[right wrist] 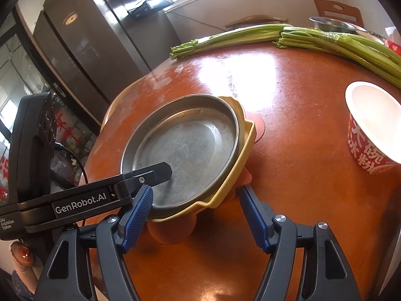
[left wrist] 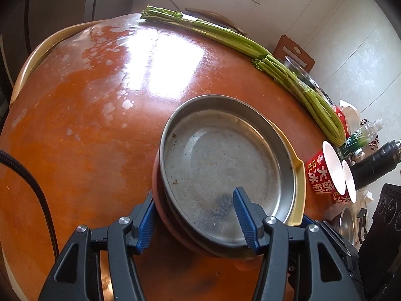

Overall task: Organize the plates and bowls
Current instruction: 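Withdraw the left gripper from the plate stack toward the steel bowl, then move the right gripper to the deep steel bowl and grasp its rim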

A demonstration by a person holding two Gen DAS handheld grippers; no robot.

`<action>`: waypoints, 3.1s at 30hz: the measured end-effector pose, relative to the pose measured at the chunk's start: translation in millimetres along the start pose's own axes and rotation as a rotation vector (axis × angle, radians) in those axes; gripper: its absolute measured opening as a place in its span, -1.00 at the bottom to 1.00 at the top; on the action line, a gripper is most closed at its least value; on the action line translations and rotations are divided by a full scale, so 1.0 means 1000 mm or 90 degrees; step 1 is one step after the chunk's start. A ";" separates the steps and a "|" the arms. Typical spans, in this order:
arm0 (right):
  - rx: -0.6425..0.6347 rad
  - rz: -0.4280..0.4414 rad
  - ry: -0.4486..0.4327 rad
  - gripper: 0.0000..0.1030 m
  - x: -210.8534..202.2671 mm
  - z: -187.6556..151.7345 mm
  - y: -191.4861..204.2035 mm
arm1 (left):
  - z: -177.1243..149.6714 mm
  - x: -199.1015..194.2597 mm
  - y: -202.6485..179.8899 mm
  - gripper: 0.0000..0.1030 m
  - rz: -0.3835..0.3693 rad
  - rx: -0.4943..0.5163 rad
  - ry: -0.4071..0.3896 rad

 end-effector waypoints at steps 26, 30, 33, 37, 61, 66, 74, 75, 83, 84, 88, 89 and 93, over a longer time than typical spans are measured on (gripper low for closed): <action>-0.011 -0.060 -0.080 0.42 -0.043 0.007 -0.014 | 0.004 -0.029 0.001 0.13 0.057 0.004 -0.078; -0.016 -0.067 -0.091 0.42 -0.053 0.008 -0.015 | 0.001 -0.038 -0.007 0.13 0.061 0.015 -0.093; -0.021 -0.072 -0.103 0.42 -0.062 0.009 -0.016 | 0.000 -0.043 -0.016 0.13 0.055 0.027 -0.101; -0.024 -0.079 -0.120 0.42 -0.076 0.009 -0.019 | -0.002 -0.049 -0.032 0.13 0.046 0.046 -0.110; -0.043 -0.109 -0.188 0.43 -0.179 -0.002 -0.084 | -0.031 -0.058 -0.159 0.13 -0.006 0.131 -0.142; -0.032 -0.122 -0.196 0.43 -0.200 -0.006 -0.107 | -0.041 -0.052 -0.184 0.13 -0.014 0.145 -0.135; -0.019 -0.150 -0.196 0.43 -0.221 -0.014 -0.138 | -0.054 -0.044 -0.210 0.13 -0.027 0.156 -0.127; -0.017 -0.152 -0.195 0.43 -0.223 -0.015 -0.141 | -0.055 -0.043 -0.212 0.13 -0.027 0.158 -0.127; -0.012 -0.168 -0.167 0.43 -0.223 -0.034 -0.159 | -0.063 -0.031 -0.225 0.13 -0.036 0.168 -0.107; -0.010 -0.173 -0.162 0.43 -0.222 -0.036 -0.162 | -0.065 -0.029 -0.226 0.13 -0.038 0.169 -0.103; -0.003 -0.185 -0.137 0.43 -0.216 -0.050 -0.176 | -0.073 -0.016 -0.228 0.13 -0.043 0.172 -0.080; 0.002 -0.190 -0.130 0.43 -0.214 -0.054 -0.180 | -0.076 -0.012 -0.229 0.13 -0.045 0.173 -0.071; 0.015 -0.198 -0.102 0.43 -0.204 -0.067 -0.193 | -0.085 0.001 -0.233 0.13 -0.051 0.182 -0.047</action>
Point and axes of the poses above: each gripper's, at about its wrist camera, not at the fingertips, and x roughly the way its jaws point, y to its left, z to its top, the point moved 1 cm from there along x, roughly the way its jaws point, and after that the axes turned 1 degree about -y, right-handed, at the moved point
